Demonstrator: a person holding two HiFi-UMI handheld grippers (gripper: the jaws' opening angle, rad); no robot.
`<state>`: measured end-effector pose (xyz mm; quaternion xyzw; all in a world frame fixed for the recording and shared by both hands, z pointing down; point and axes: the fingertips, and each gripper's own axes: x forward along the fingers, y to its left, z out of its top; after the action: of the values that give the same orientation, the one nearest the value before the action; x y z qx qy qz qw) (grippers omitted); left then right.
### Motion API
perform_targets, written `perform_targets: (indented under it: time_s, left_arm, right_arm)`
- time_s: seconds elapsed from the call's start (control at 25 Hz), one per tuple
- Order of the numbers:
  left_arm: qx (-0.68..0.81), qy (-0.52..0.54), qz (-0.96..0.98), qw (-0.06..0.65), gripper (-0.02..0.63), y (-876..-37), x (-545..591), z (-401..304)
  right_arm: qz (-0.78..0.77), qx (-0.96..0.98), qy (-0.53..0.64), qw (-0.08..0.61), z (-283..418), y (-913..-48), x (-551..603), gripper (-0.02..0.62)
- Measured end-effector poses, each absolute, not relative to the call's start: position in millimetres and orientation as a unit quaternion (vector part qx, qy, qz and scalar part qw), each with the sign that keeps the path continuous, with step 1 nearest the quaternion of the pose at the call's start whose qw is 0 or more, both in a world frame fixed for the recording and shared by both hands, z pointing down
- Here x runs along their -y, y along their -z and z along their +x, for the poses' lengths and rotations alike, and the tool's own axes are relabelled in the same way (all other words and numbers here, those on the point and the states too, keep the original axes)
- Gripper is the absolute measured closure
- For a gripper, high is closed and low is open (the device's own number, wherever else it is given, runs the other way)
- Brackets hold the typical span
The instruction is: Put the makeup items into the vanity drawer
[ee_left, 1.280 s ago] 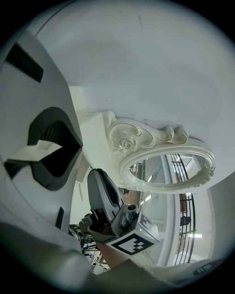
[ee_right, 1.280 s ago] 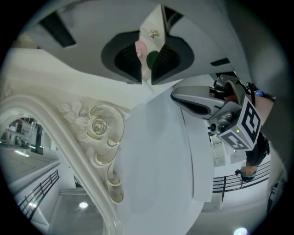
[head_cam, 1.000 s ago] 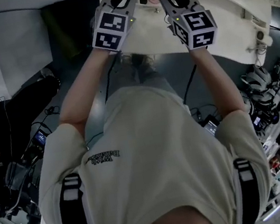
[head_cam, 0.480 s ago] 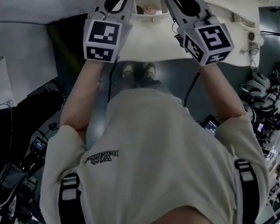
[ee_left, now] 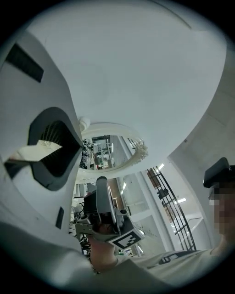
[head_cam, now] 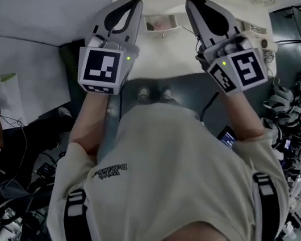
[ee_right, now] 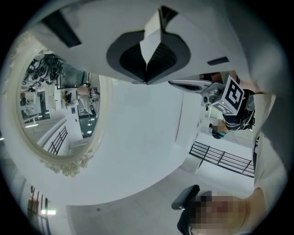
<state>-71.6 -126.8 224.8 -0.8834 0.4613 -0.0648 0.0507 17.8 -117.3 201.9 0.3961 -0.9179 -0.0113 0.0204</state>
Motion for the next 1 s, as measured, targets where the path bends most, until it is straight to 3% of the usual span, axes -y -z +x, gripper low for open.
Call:
perform_targets:
  time_s: [0.48, 1.0]
  left_arm:
    - [-0.463, 0.026, -0.879, 0.108, 0.592, -167, 71, -66]
    - [-0.461, 0.026, -0.881, 0.103, 0.592, -172, 43, -57]
  right_arm:
    - [0.4, 0.915, 0.053, -0.028, 39, -155, 57, 0.59]
    - [0.397, 0.915, 0.057, -0.033, 45, -156, 24, 0.591]
